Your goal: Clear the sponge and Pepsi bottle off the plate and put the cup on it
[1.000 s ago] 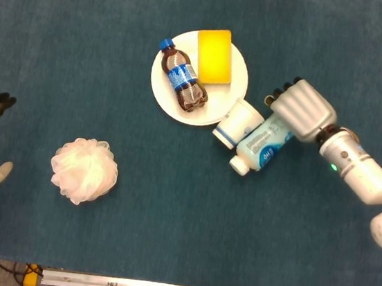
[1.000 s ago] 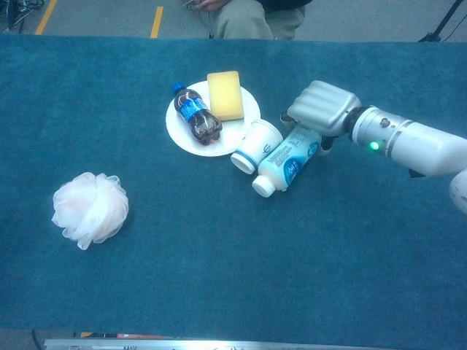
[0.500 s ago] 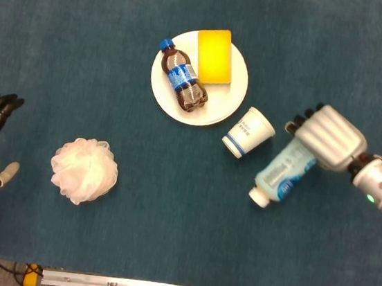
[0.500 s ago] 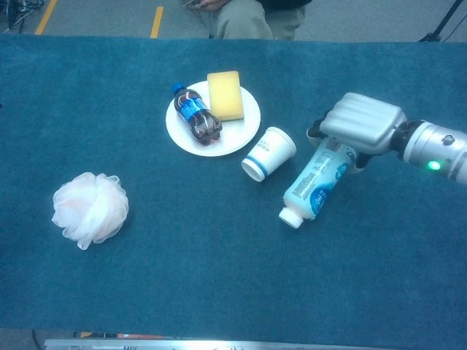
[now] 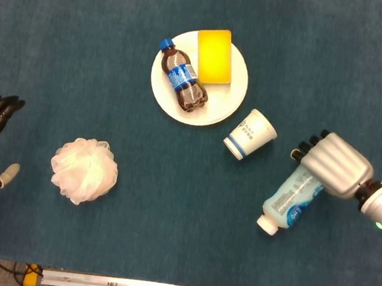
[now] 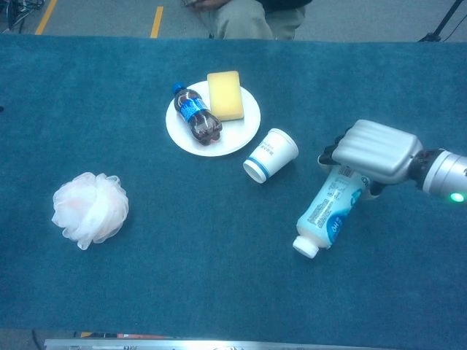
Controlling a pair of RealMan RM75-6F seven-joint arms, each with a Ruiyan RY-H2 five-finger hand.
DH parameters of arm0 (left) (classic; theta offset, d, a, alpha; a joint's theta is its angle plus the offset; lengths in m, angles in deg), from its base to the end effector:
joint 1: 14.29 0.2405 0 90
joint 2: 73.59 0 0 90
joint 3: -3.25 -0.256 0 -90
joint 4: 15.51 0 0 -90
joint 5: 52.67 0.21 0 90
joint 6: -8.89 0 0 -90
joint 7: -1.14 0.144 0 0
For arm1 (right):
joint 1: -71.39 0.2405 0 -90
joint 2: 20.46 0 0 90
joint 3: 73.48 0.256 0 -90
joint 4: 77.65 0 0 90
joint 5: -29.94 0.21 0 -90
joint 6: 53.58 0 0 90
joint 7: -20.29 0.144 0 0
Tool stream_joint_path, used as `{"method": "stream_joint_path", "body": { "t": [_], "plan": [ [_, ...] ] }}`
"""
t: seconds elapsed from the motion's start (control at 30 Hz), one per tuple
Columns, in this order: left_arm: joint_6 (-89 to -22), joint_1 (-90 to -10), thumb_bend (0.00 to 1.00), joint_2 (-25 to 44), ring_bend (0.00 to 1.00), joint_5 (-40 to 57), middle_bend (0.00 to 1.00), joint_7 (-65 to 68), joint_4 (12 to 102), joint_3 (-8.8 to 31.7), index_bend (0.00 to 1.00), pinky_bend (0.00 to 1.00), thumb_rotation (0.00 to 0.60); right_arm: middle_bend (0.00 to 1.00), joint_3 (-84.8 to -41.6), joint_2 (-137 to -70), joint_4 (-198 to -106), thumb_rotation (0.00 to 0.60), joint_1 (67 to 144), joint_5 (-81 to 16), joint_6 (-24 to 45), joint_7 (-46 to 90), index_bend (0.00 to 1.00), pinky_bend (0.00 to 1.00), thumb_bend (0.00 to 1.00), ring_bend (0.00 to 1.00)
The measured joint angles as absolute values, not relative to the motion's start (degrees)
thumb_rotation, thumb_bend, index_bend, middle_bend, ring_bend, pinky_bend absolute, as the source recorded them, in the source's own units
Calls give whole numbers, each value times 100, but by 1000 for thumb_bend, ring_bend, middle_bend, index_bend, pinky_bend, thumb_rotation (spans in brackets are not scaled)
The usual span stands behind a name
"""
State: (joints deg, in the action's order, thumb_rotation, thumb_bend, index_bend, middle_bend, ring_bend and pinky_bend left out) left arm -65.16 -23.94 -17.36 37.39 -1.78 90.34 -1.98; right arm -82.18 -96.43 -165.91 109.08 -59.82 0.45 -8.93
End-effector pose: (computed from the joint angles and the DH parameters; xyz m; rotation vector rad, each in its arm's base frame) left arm -0.2723 0.1640 0.1356 -1.6267 -1.1861 -0.8705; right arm -0.2198 -0.2591 0.0054 2.3527 -0.3398 0.5359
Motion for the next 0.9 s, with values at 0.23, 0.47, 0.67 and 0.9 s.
{"method": "stream_joint_path", "body": {
  "t": [0.23,0.47,0.67,0.9],
  "plan": [
    [-6453,-2427,296,-1685,0,3731,55,-190,8994,-185,0,174,600,436,-8169,-9483,-16835,600,10793,-5833,-5,-1096,305,514,0,370],
    [-6434,-2447,297,-1673,0,3726,55,-177,8991,-168,0,174,600,432,-8094,-9418,-16913,600,10760,-5805,-34,-1146,282,514,0,359],
    [-6437,-2499,297,-1729,0,3730,55,-136,8998,-107,0,174,600,431,-8004,-9311,-17081,600,10738,-5835,50,-993,281,514,0,358],
    [-6307,-2735,297,-1779,0,3848,55,-120,8940,17,13,174,600,431,-7840,-8937,-17525,600,10666,-5894,355,-605,281,514,0,358]
  ]
}}
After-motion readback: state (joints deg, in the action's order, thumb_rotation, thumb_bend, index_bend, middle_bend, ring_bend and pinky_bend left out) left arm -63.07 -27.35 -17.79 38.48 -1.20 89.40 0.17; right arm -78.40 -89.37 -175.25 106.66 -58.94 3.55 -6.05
